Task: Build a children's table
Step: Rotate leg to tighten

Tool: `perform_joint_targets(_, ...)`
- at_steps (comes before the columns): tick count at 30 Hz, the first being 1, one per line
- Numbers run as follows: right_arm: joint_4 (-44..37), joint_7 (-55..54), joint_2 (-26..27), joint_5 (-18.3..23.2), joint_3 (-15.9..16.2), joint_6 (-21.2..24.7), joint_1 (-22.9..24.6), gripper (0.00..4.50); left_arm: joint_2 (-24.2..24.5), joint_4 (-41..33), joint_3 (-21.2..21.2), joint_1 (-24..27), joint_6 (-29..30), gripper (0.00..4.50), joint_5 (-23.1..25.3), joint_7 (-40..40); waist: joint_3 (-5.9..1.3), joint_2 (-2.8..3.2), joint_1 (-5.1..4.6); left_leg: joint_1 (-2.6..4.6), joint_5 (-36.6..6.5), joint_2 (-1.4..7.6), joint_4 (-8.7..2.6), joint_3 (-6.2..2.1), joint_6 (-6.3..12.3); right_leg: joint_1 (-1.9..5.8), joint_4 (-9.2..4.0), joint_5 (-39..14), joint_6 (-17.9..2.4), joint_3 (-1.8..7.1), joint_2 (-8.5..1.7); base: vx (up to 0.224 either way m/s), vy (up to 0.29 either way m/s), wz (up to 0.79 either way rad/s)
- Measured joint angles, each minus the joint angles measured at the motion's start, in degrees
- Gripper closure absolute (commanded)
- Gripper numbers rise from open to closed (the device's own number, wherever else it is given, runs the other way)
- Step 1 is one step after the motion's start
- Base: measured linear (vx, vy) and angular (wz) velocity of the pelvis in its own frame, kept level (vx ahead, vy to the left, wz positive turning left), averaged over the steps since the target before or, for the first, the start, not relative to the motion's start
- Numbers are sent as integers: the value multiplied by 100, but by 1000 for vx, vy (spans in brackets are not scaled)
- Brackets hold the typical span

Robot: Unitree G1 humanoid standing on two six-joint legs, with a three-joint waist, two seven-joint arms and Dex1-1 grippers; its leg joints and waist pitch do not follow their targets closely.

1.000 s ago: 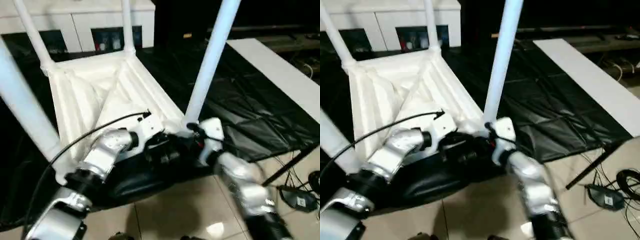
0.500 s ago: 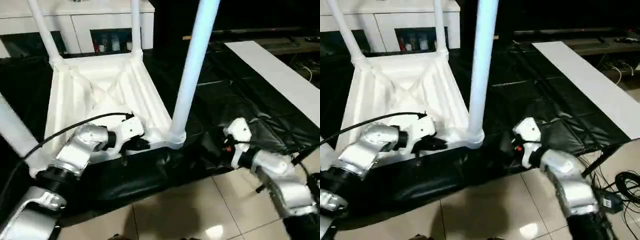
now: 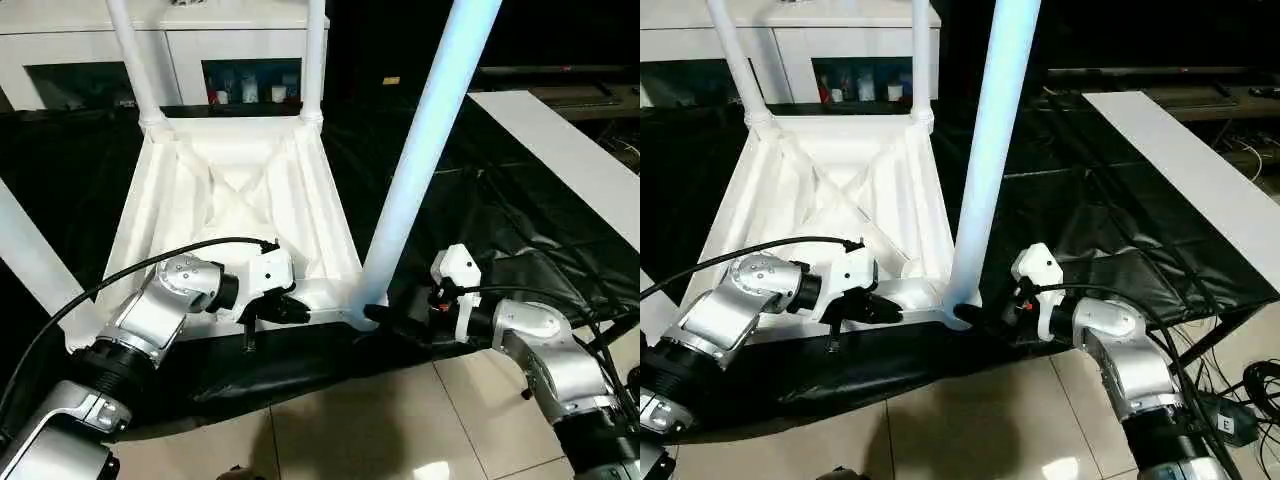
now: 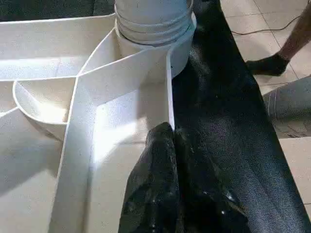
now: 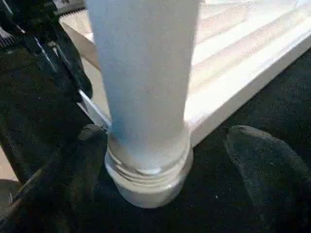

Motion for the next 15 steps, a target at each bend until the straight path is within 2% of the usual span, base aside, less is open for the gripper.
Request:
perform_joint_targets(2,110,70,1,-14,7,-38,-72,67,3,-7,1,-4,9,450,17,0,0,0,-2,1,0,0,0,0,0,0,1,0,1,-1,0,0,0,0)
perform_joint_targets(4,125,118,2,-37,31,-92,-103,75,3,-12,-2,-4,15,450,20,0,-1,-2,1,1,0,1,0,0,0,0,2,0,1,-2,0,0,0,0)
perform_joint_targets(5,131,129,3,-37,46,-117,-104,98,4,-13,-2,-4,18,450,24,1,-1,-2,3,1,0,2,0,0,0,0,2,0,1,-2,0,0,0,0)
perform_joint_targets(11,370,336,29,-31,60,-284,-191,134,9,-20,-4,-5,26,450,40,7,-3,-4,1,2,0,1,1,0,0,1,2,0,0,-2,0,0,0,0)
perform_joint_targets(15,506,430,87,-29,89,-353,-257,178,11,-21,-3,-5,27,450,58,14,-3,-5,1,4,0,2,2,0,0,1,3,0,0,-2,0,0,0,0)
